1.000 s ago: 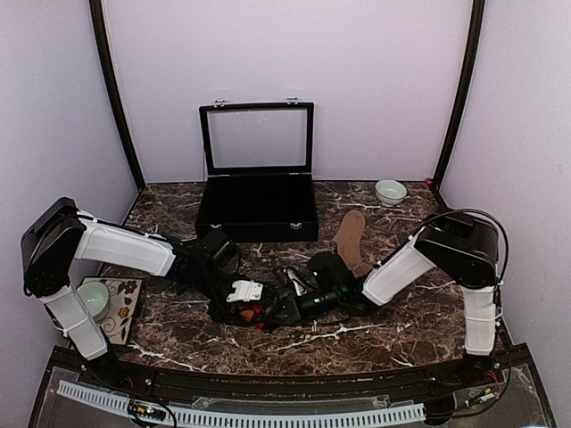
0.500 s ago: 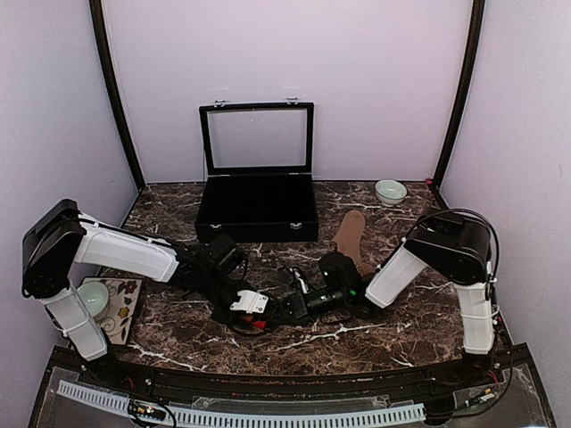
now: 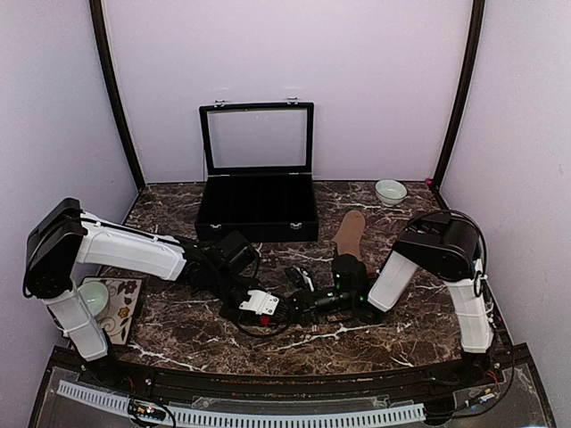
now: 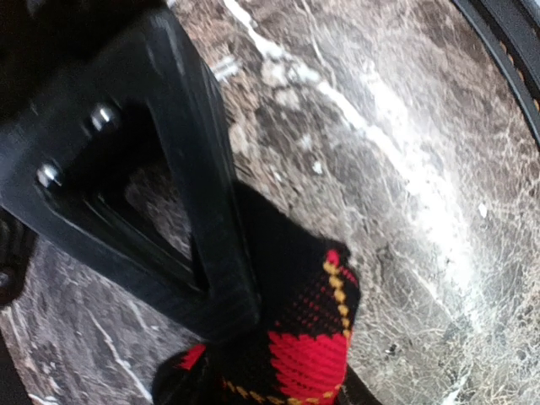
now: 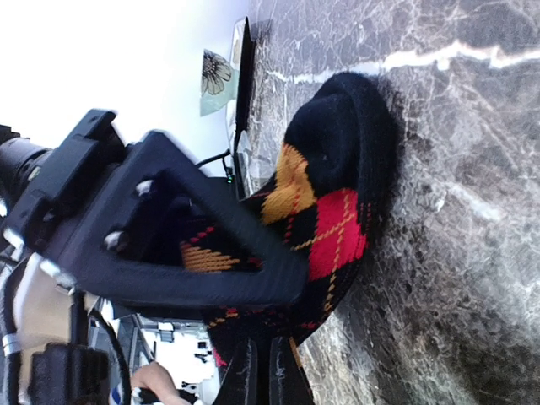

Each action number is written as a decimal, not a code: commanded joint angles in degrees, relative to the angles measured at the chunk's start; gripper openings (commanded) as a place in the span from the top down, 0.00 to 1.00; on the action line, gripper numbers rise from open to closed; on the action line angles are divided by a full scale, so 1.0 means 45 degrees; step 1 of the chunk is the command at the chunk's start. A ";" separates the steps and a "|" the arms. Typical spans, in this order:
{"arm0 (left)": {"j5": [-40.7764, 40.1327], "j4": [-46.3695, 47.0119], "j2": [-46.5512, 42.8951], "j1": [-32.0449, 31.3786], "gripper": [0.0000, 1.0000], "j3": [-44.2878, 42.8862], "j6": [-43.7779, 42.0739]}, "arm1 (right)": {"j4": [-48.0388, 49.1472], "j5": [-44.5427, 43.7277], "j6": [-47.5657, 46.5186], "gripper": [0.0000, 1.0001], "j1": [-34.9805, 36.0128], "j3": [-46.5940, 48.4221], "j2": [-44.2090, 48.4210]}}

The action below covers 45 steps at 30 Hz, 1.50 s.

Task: Roll the socks
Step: Pick up the sock from the center of the board, then roll the sock.

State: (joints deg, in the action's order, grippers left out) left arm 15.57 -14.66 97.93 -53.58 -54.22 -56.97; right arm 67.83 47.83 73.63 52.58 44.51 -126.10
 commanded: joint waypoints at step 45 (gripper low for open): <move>0.9663 -0.4272 -0.0563 0.3996 1.00 -0.5394 0.7950 | -1.1250 -0.9669 -1.2567 0.00 -0.2021 -0.0572 1.2595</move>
State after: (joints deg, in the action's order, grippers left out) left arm 53.45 -31.79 98.06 -36.36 -77.38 -23.33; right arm 15.88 1.91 24.08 43.53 42.00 -71.24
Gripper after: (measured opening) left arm 0.115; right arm 0.996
